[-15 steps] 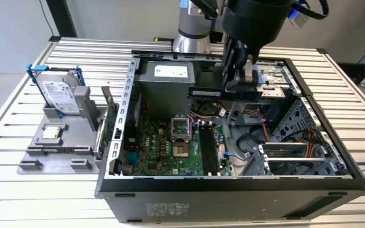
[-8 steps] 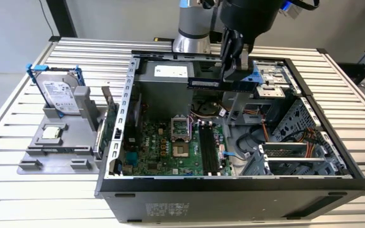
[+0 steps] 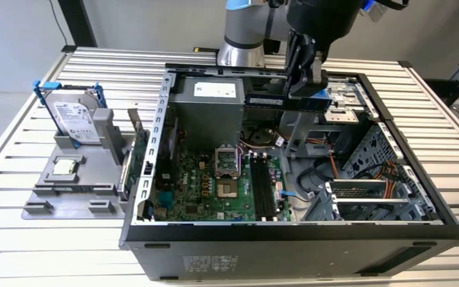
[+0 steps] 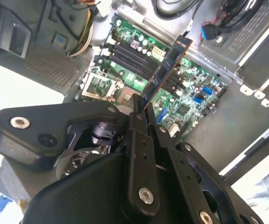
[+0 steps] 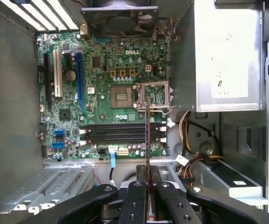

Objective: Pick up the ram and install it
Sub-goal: 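Pick up the ram and move it above insertion slot, then insert the ram into the slot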

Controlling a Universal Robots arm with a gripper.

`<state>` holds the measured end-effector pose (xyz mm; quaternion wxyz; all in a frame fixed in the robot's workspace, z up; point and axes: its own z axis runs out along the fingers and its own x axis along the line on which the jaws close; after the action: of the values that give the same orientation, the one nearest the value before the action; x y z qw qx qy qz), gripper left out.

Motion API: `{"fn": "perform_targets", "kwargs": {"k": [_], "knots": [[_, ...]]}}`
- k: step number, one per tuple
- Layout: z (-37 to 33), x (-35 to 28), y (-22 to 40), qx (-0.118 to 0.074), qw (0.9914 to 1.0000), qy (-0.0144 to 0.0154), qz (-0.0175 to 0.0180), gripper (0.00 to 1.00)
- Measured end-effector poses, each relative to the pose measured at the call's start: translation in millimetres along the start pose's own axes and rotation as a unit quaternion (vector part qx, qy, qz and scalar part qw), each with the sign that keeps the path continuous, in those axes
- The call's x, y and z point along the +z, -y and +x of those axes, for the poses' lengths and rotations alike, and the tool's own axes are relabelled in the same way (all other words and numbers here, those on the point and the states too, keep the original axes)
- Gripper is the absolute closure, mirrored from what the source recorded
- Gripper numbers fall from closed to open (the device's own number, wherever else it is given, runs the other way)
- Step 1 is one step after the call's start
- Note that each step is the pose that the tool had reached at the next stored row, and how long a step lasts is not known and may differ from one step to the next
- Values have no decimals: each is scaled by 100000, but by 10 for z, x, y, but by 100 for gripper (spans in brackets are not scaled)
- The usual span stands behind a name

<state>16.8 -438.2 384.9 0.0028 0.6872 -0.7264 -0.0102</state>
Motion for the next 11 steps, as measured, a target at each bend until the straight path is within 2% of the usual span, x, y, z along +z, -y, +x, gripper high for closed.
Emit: {"fn": "perform_targets", "kwargs": {"k": [4, 11], "knots": [[-7, -2, 107, -59, 100000, -10, -66, 100], [-7, -2, 117, -61, 100000, -16, -68, 100]]}}
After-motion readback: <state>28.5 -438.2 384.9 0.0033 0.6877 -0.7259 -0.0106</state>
